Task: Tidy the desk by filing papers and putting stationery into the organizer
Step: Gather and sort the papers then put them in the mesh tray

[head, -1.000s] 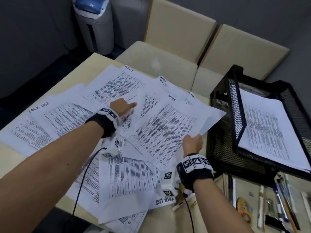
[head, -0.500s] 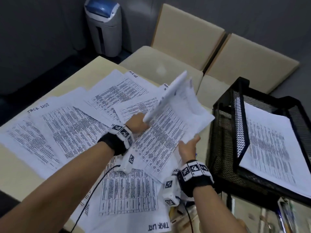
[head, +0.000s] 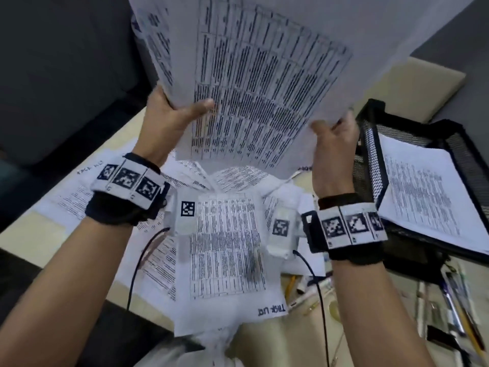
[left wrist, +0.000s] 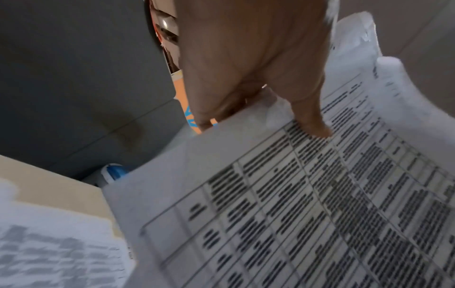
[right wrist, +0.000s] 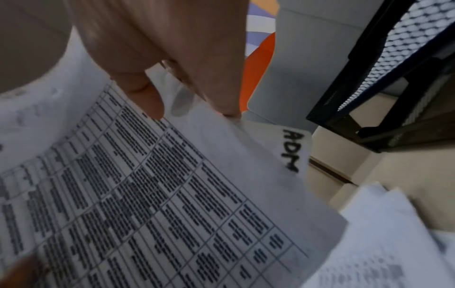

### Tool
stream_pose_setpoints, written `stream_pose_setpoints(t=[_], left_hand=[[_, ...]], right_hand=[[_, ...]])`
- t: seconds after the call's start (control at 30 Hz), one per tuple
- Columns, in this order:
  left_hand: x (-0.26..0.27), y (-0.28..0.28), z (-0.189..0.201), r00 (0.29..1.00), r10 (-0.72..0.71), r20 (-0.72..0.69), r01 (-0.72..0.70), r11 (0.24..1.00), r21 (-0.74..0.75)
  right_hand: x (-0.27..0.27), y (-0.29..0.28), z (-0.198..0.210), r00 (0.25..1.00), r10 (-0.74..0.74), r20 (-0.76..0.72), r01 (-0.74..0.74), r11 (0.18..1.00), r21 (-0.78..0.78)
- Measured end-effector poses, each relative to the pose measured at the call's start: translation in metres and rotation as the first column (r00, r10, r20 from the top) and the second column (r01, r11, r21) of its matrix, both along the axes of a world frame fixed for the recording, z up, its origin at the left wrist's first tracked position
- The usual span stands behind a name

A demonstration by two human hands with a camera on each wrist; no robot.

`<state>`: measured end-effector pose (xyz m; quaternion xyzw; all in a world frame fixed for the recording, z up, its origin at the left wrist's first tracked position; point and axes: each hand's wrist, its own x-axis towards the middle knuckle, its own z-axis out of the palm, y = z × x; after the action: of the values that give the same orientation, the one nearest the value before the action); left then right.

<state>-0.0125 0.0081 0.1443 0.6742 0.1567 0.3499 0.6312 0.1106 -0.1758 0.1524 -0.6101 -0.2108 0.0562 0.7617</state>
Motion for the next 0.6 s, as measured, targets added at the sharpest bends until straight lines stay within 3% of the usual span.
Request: stream_pose_setpoints(t=[0.17,0.23,0.37,0.5,0.6], left_hand=[[-0.023,-0.005,-0.024,0.999,0.036,0.014,-0.035,0.993,-0.112],[-0.027,-0.01,-0.038,0.999,0.041,-0.016,-0.042,0.992,-0.119],[-0.03,-0.019,-0.058,0.991,0.075,-0.112,-0.092,0.984,-0.153],[-0.03,-0.02,-0.051,0.976,0.217,-0.027,-0.219,0.961,-0.171],[-0.029,-0.011,-0.042,0.983,0.179,0.034,-0.169,0.965,-0.199]], right_hand=[[-0.029,0.002,-0.028,0.993,0.014,-0.12,-0.015,1.0,-0.002],[-0.036,0.01,-0.04,0.987,-0.012,-0.16,-0.001,0.997,-0.079],[-0.039,0.028,-0.062,0.989,-0.079,-0.124,0.044,0.963,-0.265],[-0.034,0.024,-0.054,0.984,-0.173,-0.039,0.158,0.957,-0.244],[-0.025,0.016,-0.052,0.976,-0.218,0.007,0.215,0.953,-0.216]])
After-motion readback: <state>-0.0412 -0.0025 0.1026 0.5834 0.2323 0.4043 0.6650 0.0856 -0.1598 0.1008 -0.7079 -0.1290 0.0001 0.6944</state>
